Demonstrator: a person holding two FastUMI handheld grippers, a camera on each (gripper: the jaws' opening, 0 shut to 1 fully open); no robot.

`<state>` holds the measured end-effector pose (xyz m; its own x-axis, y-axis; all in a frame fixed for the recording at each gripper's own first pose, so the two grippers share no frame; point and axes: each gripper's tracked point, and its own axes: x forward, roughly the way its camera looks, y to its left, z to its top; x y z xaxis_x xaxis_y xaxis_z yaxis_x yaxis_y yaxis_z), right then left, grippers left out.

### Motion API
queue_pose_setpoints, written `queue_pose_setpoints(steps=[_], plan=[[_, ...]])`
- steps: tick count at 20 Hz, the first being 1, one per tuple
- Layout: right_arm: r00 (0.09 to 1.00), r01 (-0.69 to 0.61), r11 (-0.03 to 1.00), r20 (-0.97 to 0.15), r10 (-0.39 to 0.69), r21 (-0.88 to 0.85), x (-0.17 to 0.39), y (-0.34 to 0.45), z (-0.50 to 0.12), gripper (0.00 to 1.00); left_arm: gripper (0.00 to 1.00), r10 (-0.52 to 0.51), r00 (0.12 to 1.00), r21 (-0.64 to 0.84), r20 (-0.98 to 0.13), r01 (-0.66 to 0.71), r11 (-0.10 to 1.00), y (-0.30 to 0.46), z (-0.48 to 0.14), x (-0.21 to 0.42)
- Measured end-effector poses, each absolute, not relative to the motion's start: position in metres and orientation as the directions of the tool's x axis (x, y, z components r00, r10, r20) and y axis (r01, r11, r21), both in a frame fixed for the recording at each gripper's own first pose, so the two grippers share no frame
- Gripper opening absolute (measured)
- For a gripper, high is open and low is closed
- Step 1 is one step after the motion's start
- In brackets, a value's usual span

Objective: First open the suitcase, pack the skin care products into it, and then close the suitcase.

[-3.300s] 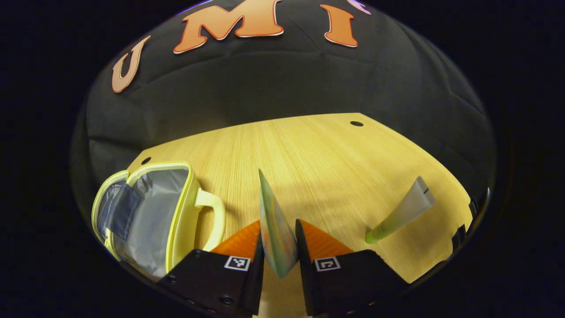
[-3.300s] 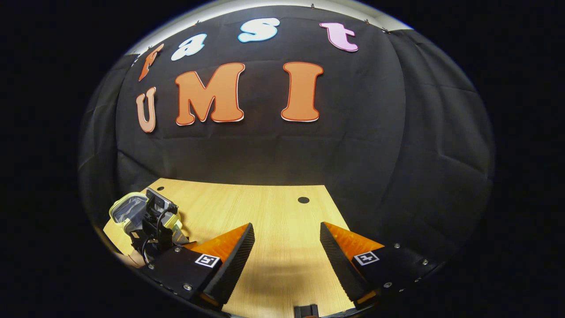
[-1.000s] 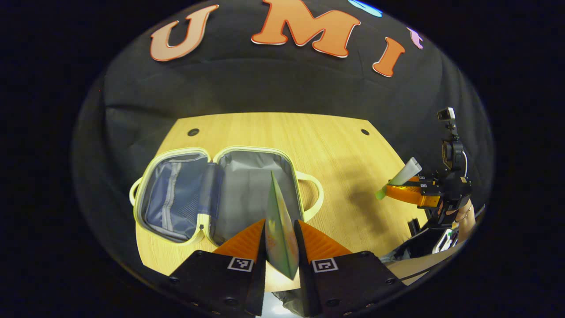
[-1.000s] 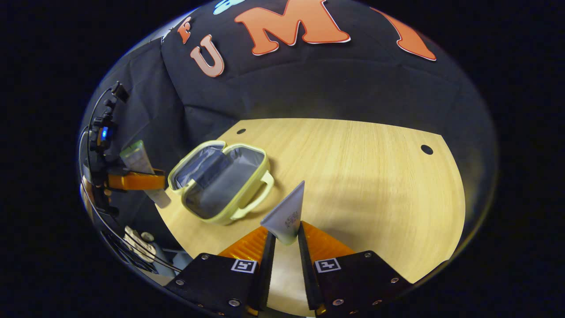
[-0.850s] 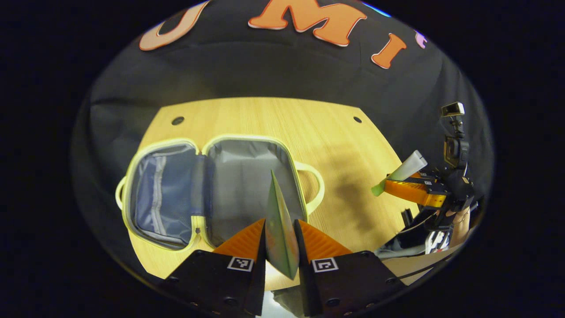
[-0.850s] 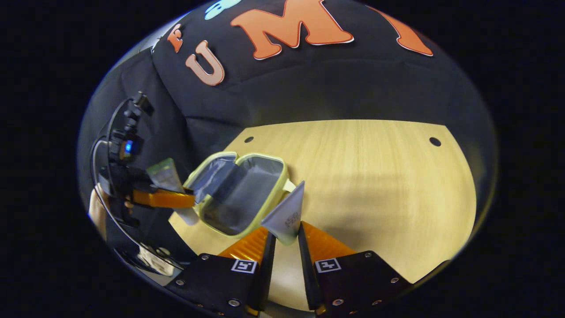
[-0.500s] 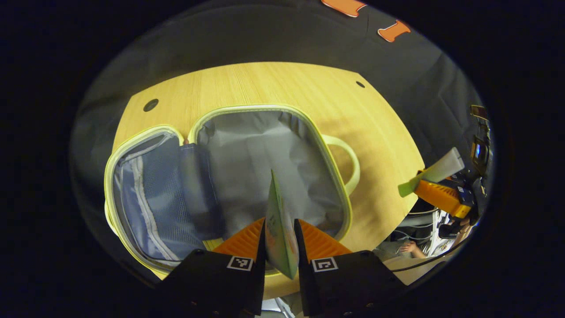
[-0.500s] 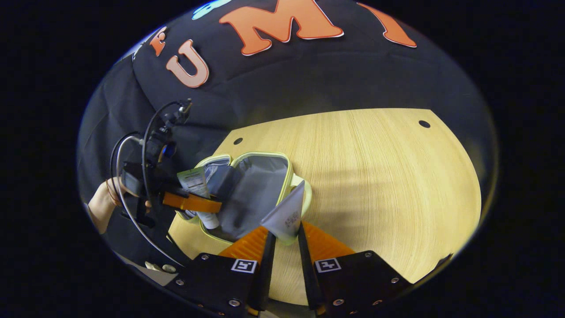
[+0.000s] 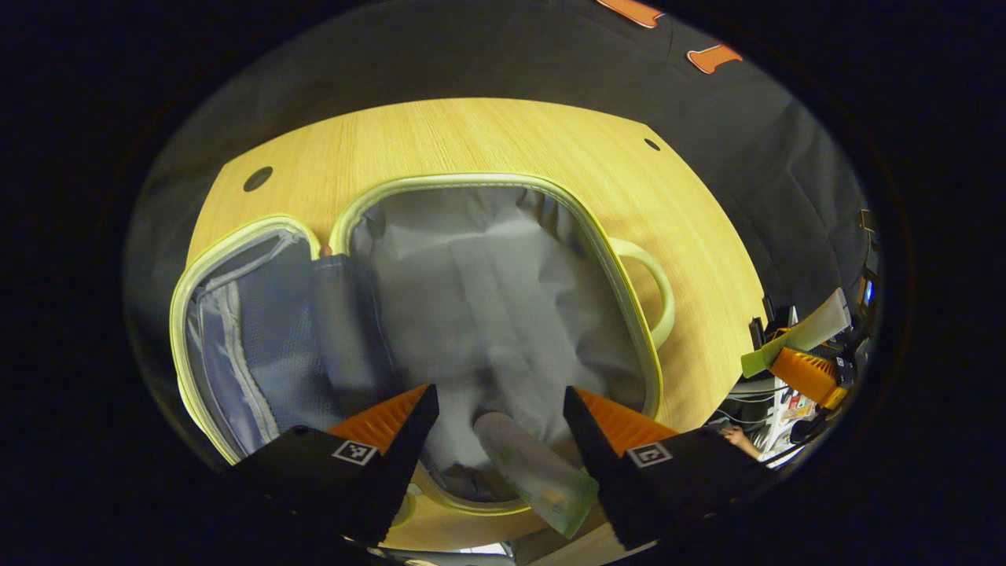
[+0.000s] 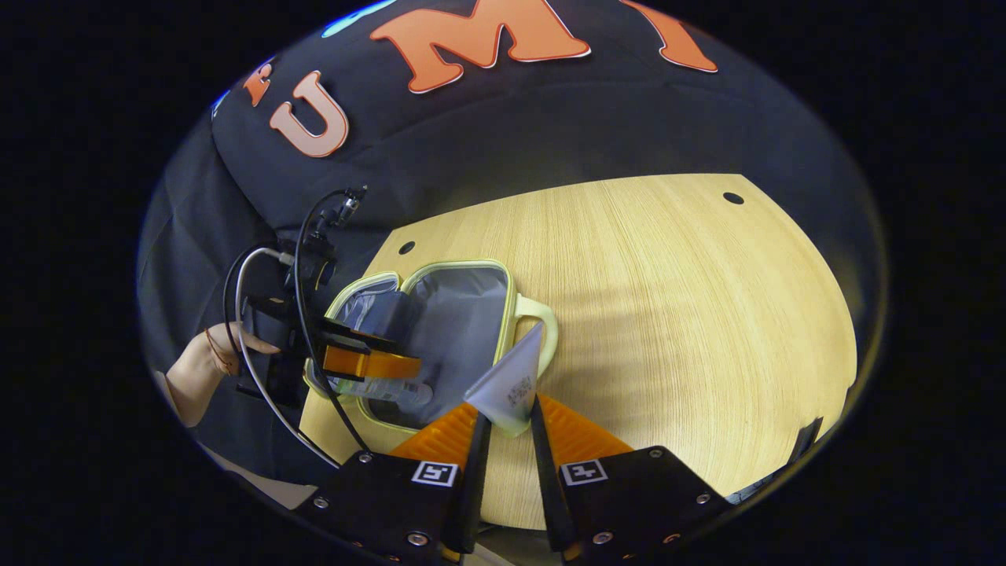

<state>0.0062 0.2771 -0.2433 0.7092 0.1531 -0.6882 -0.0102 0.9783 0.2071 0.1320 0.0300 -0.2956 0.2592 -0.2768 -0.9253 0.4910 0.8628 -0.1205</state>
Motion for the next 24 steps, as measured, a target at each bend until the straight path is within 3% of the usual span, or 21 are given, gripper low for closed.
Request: queue_pose_setpoints(steps=[5, 8, 12, 13, 14, 17, 18, 24], plan=[[0.71, -0.026, 0.975, -0.682, 0.174, 0.221, 0.011, 0.287, -0.239, 0.34, 0.98, -0.296, 0.273, -0.134, -0.915, 0.486, 0.864, 0.042, -0.279, 0.114], [0.706, -0.026, 0.975, -0.687, 0.175, 0.221, 0.011, 0.289, -0.24, 0.34, 0.98, -0.304, 0.325, -0.114, -0.895, 0.492, 0.863, 0.044, -0.275, 0.106], [0.708, -0.032, 0.975, -0.684, 0.177, 0.219, 0.01, 0.288, -0.239, 0.34, 0.98, -0.263, 0.384, -0.052, -0.885, 0.48, 0.876, 0.047, -0.289, 0.13], [0.707, -0.029, 0.976, -0.686, 0.173, 0.216, 0.01, 0.285, -0.239, 0.34, 0.98, -0.264, 0.362, -0.06, -0.894, 0.486, 0.872, 0.044, -0.294, 0.129], [0.707, -0.026, 0.976, -0.686, 0.17, 0.215, 0.011, 0.283, -0.238, 0.34, 0.91, -0.282, 0.316, -0.089, -0.906, 0.509, 0.856, 0.039, -0.294, 0.121], [0.713, -0.03, 0.975, -0.679, 0.174, 0.219, 0.011, 0.282, -0.234, 0.34, 0.36, -0.281, 0.34, -0.037, -0.898, 0.576, 0.816, 0.03, -0.288, 0.116], [0.711, -0.029, 0.976, -0.681, 0.173, 0.218, 0.012, 0.28, -0.235, 0.34, 0.3, -0.269, 0.354, -0.008, -0.896, 0.593, 0.805, 0.026, -0.288, 0.12], [0.708, -0.024, 0.977, -0.686, 0.166, 0.212, 0.014, 0.274, -0.233, 0.34, 0.3, -0.175, 0.466, 0.163, -0.867, 0.598, 0.784, 0.002, -0.299, 0.209]])
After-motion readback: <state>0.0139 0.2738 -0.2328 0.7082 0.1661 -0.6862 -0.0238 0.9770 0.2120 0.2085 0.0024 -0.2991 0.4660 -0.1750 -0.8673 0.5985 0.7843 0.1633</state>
